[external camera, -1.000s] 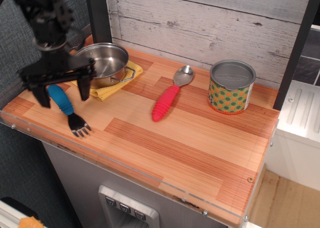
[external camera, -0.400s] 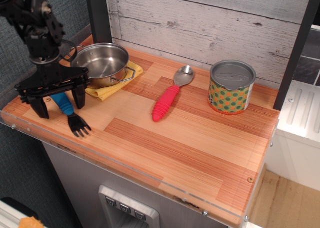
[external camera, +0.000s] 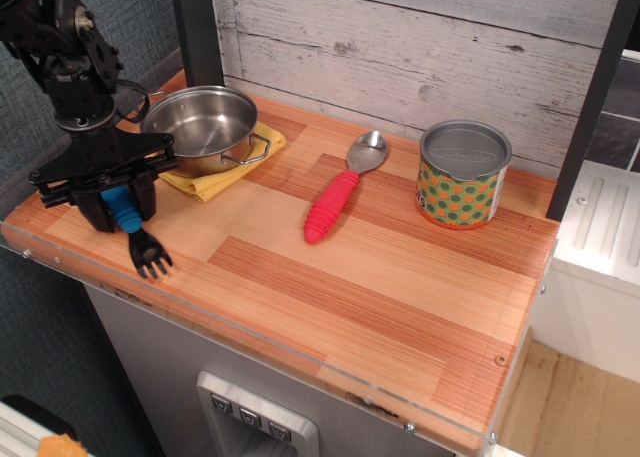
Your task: Move blue fork to lower right corner of table.
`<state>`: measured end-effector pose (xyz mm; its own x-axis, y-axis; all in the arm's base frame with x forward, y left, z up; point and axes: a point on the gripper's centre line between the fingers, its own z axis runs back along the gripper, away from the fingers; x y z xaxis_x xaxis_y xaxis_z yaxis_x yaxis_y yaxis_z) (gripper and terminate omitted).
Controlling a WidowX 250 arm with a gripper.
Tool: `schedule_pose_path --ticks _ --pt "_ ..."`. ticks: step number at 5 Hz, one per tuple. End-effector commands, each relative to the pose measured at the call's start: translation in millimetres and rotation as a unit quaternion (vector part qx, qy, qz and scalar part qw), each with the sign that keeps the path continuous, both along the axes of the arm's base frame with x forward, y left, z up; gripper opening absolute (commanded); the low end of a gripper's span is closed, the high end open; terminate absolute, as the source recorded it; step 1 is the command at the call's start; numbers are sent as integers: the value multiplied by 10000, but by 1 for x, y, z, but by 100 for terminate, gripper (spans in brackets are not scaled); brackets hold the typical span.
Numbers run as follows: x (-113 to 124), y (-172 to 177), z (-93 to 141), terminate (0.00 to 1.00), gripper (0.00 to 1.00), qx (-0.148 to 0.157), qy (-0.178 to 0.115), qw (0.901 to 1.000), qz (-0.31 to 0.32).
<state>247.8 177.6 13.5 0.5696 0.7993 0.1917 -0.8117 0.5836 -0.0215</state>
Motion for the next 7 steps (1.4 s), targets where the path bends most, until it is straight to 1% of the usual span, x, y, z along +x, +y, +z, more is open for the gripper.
schedule_pose_path --ticks 1,2,3,4,5,6,7 --pt "-14 -7 15 0 0 -33 -216 9998 18" --pt "-14 -11 31 0 0 -32 -213 9998 7" --pt "-16 -15 52 0 0 -62 -367 9990 233" --pt "-18 -20 69 0 0 -9 -480 9985 262" --pt "-16 -42 79 0 0 -270 -573 9979 -164" --pt "-10 -75 87 0 0 -178 -392 9950 -896" --pt "-5 -114 95 0 0 -225 -469 9854 -1619"
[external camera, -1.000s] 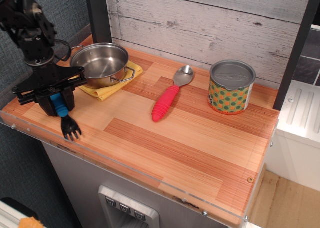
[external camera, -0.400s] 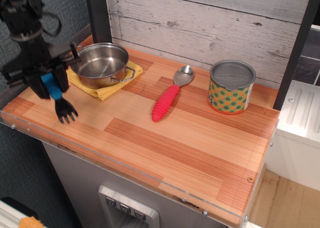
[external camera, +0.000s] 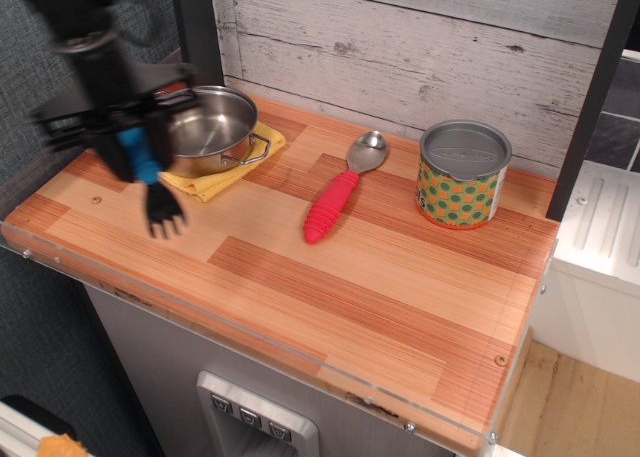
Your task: Move blue fork to lower right corner of table.
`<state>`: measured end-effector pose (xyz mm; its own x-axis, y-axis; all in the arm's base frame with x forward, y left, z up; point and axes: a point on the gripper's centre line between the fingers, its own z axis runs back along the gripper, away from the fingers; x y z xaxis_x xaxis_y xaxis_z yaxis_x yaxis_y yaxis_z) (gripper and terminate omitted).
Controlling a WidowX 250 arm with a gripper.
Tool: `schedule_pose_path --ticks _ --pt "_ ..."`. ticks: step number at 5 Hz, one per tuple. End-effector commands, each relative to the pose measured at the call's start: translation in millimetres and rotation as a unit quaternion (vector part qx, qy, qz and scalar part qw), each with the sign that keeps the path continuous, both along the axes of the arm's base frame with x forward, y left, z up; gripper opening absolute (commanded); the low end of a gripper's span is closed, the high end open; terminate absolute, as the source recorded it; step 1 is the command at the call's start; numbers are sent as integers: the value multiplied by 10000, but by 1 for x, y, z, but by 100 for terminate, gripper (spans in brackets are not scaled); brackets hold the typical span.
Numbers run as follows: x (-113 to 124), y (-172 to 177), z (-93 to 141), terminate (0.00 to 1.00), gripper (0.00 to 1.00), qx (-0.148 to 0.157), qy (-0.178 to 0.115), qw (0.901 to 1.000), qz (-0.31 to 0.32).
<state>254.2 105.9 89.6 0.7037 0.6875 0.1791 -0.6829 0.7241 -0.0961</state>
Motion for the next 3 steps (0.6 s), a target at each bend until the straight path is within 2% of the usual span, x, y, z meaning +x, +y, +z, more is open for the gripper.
schedule_pose_path --ticks 1,2,3 --pt "-8 -81 26 0 0 123 -233 9894 -1425" --pt "-9 -115 25 0 0 56 -297 9787 -2029" --pt "-6 -141 19 0 0 130 -445 9633 -2643"
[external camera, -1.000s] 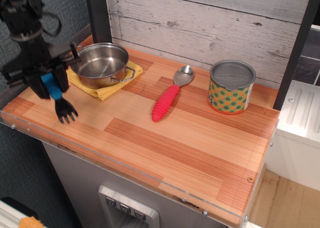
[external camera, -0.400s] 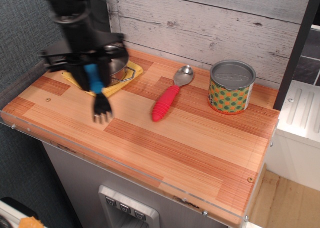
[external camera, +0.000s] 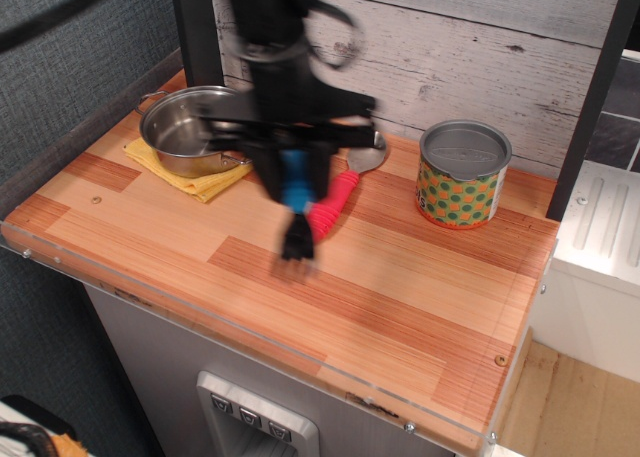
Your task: Move blue fork to lower right corner of table.
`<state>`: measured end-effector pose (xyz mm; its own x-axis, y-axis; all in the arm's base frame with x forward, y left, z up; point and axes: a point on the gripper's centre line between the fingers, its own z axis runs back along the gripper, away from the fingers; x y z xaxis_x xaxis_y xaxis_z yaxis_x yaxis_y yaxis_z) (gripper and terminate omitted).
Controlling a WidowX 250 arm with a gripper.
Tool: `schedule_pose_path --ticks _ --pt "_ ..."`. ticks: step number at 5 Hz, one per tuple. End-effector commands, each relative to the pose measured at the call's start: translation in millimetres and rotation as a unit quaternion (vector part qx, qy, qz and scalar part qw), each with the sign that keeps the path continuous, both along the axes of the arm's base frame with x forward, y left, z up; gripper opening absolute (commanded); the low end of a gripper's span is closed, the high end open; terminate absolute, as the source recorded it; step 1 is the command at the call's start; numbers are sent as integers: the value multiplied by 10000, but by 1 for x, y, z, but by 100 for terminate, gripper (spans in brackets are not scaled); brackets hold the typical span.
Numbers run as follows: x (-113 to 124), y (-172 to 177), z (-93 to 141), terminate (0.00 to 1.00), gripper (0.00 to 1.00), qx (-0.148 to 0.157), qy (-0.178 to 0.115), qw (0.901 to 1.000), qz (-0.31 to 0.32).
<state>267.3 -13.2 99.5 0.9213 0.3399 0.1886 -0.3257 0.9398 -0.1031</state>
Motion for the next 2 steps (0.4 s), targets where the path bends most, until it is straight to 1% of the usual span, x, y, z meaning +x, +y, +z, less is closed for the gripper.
schedule_pose_path --ticks 1,2 --pt "-12 -42 3 0 0 14 -520 9927 -1087" --pt "-4 -61 -9 0 0 108 -471 9850 -1656"
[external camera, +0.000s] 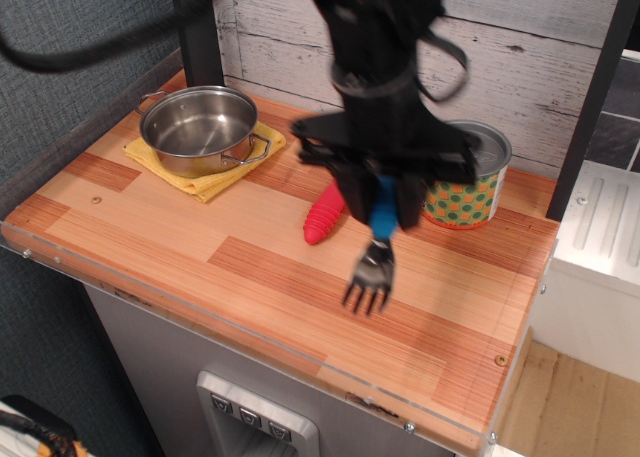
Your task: Move blue fork to lower right corner of table.
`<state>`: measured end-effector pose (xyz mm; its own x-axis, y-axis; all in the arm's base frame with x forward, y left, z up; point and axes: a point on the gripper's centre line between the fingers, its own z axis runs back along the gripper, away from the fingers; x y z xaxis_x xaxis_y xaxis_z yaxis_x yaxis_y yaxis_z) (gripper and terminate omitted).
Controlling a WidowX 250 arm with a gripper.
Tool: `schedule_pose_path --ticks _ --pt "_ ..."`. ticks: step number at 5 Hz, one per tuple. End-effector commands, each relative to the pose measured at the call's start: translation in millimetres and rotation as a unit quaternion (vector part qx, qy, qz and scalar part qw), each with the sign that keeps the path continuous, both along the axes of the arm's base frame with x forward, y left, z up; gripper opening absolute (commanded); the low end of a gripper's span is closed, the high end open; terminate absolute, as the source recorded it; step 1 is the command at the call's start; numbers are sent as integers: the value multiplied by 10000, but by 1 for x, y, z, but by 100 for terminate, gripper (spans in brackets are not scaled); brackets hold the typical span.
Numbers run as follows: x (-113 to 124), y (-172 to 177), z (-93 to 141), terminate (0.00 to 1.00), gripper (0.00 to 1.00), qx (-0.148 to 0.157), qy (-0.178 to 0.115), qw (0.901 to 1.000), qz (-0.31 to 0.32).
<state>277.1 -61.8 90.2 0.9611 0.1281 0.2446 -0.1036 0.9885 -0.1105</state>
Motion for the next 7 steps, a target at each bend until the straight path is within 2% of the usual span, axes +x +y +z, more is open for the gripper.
schedule_pose_path --ticks 1,2,4,7 --pt "-9 -22 -10 0 0 31 -199 9973 -702" --pt "-4 -28 -20 0 0 13 -253 9971 -713" --pt "1 -35 -37 0 0 16 -152 9975 -686" --pt "5 -34 -57 0 0 80 189 9991 -372"
